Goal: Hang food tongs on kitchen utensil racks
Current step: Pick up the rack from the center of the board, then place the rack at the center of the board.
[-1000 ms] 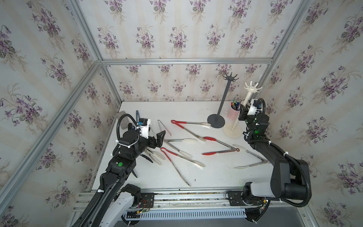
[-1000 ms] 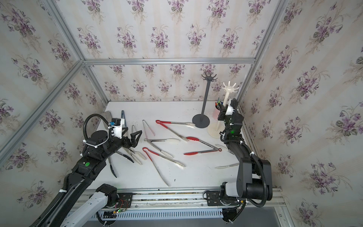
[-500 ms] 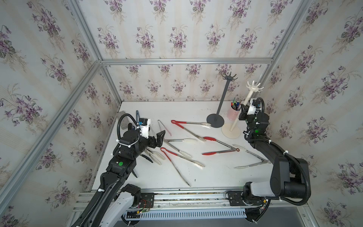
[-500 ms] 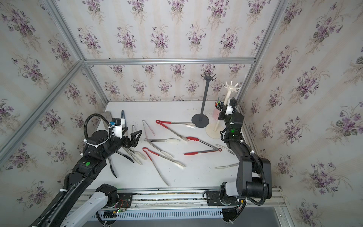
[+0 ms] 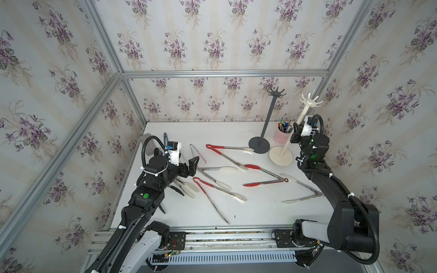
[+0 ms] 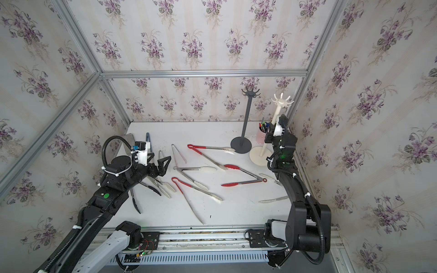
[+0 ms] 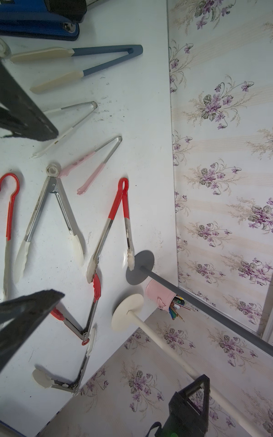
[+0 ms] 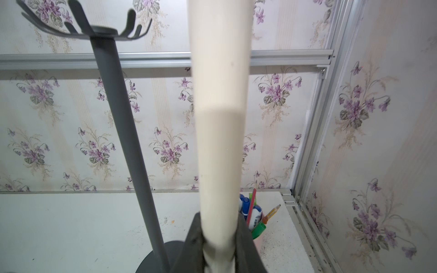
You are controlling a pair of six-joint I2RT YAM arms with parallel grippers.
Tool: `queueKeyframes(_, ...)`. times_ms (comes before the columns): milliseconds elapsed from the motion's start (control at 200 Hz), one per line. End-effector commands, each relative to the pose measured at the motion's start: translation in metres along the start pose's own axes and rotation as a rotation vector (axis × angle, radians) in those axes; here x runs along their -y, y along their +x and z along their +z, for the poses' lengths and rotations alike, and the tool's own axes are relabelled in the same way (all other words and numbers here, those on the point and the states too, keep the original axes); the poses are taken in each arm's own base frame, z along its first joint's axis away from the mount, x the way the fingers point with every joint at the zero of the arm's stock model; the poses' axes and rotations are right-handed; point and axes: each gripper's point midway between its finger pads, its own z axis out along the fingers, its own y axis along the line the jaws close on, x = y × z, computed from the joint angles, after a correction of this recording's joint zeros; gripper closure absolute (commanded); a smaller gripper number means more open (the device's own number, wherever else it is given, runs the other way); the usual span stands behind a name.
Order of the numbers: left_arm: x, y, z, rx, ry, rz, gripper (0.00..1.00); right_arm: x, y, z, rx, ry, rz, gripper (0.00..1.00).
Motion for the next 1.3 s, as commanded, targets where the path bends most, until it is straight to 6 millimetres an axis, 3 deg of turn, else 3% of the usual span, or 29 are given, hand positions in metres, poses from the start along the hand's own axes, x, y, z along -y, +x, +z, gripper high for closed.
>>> queueKeyframes(0, 0.002, -0.006, -0.001, 0.015, 0.005, -0.015, 0.01, 0.003, -0.045, -0.008, 0.126, 0.023, -0.056, 1.0)
queueKeyframes(270, -0.002, -0.004, 0.002, 0.007, -0.013, -0.032, 0.0, -0.003, -0.077, -0.035, 0.161, -0.001, -0.057, 1.0)
queueKeyframes(859, -0.01, 0.011, 0.033, -0.117, -0.048, -0.128, 0.01, -0.047, -0.107, -0.09, 0.152, -0.237, 0.017, 1.0)
queueKeyframes(1294, -0.014, 0.014, 0.035, -0.124, -0.065, -0.121, 0.01, -0.082, -0.127, -0.121, 0.199, -0.408, 0.073, 1.0)
